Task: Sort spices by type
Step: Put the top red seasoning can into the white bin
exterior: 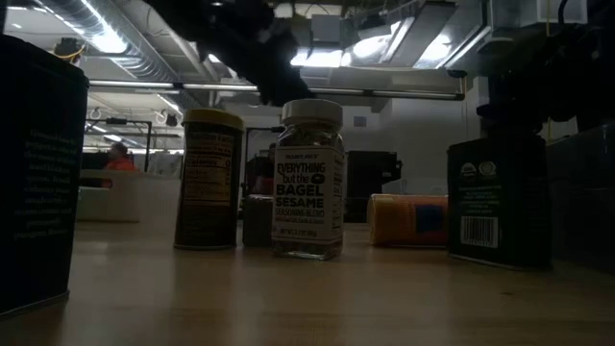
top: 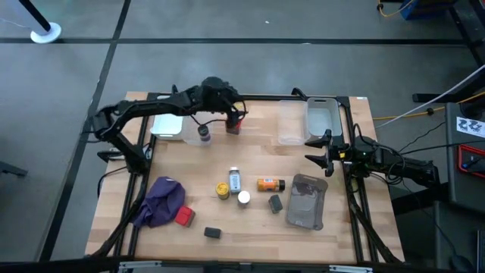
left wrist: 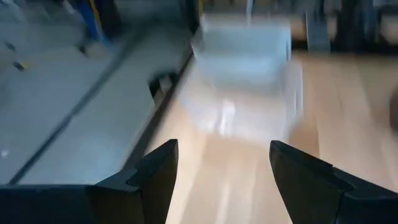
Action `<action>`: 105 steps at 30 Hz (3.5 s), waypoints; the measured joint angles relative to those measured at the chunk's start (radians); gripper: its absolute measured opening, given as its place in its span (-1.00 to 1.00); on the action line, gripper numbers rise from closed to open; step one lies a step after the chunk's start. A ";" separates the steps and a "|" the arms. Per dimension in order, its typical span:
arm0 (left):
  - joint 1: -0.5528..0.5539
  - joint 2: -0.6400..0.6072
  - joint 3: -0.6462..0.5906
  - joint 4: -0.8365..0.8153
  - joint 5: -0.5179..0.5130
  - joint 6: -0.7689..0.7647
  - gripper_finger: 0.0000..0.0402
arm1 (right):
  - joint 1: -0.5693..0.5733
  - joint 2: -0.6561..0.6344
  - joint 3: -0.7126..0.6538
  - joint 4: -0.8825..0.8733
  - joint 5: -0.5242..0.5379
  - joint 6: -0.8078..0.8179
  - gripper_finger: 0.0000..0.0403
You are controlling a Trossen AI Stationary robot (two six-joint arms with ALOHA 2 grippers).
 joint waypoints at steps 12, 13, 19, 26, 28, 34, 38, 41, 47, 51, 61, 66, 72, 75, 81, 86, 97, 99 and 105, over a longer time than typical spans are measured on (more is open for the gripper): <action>0.000 0.189 0.190 -0.493 -0.049 0.331 0.18 | 0.000 0.000 0.000 0.001 0.000 0.000 0.29; 0.001 0.195 0.190 -0.498 -0.053 0.345 0.18 | 0.000 0.000 0.000 0.001 0.000 0.000 0.29; 0.001 0.220 0.190 -0.504 -0.058 0.388 0.18 | 0.000 0.000 0.000 0.000 0.000 0.000 0.29; 0.020 0.220 0.187 -0.497 -0.058 0.383 0.18 | 0.000 0.000 0.000 0.000 0.001 0.000 0.29; 0.023 0.220 0.178 -0.494 -0.059 0.388 0.18 | 0.000 0.000 0.000 0.000 0.001 0.000 0.29; 0.021 0.223 0.164 -0.490 -0.059 0.396 0.18 | 0.000 0.000 0.000 0.000 0.001 0.000 0.29; 0.027 0.239 0.163 -0.470 -0.060 0.396 0.18 | 0.000 0.000 0.000 -0.001 0.001 0.000 0.29; 0.029 0.259 0.163 -0.467 -0.057 0.396 0.18 | 0.000 0.000 0.000 0.000 0.001 0.000 0.29; 0.034 0.295 0.168 -0.435 -0.063 0.423 0.18 | 0.000 0.000 0.000 -0.002 0.001 0.000 0.29; 0.033 0.300 0.165 -0.444 -0.052 0.427 0.17 | 0.000 0.000 0.000 -0.002 0.001 0.000 0.29; 0.021 0.298 0.165 -0.454 -0.055 0.424 0.07 | 0.000 0.000 0.000 -0.002 0.001 0.000 0.29; 0.006 0.294 0.165 -0.457 -0.083 0.413 0.07 | 0.000 0.000 0.000 -0.002 0.001 0.000 0.29; -0.034 0.295 0.188 -0.487 -0.122 0.412 0.06 | 0.000 0.000 0.000 -0.002 0.001 0.000 0.29; -0.061 0.288 0.190 -0.491 -0.121 0.402 0.06 | 0.000 0.000 0.000 -0.003 0.001 0.000 0.29; -0.113 0.264 0.190 -0.525 -0.159 0.368 0.06 | 0.000 0.000 0.000 -0.002 0.001 0.000 0.29; -0.156 0.263 0.191 -0.551 -0.174 0.363 0.06 | 0.000 0.000 0.000 -0.002 0.001 0.000 0.29; -0.197 0.263 0.191 -0.548 -0.312 0.353 0.06 | 0.000 0.000 0.000 -0.002 0.001 0.000 0.29; -0.196 0.263 0.191 -0.545 -0.316 0.325 0.06 | 0.000 0.000 0.000 -0.002 0.001 -0.001 0.29; -0.196 0.263 0.191 -0.545 -0.317 0.289 0.06 | 0.000 0.000 0.000 -0.002 0.001 0.000 0.29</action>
